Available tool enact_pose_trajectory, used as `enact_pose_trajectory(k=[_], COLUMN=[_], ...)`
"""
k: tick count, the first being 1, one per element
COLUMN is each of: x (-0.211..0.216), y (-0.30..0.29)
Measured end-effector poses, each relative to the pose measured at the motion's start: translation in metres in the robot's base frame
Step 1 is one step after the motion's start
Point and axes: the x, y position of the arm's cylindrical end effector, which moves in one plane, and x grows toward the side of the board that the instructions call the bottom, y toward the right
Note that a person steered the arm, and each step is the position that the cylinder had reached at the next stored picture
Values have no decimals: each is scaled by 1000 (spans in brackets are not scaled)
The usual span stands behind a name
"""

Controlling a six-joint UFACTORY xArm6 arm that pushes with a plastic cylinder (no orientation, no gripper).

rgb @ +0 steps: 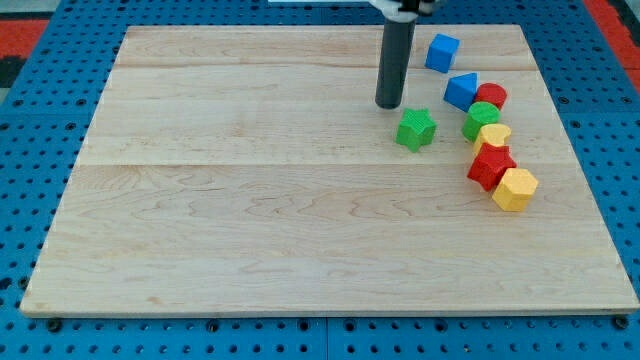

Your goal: Nudge the cube towards the right side of the board

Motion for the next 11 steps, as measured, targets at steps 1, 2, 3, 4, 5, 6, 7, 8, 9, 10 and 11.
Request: enact_pose_trajectory(k=[1, 2, 3, 4, 5, 6, 7, 8, 9, 10, 11], x=[-33, -67, -90, -96, -109, -140, -132, -115, -111, -105, -106], y=[-5, -19, 18, 100, 145, 155, 218, 227, 185, 122, 97])
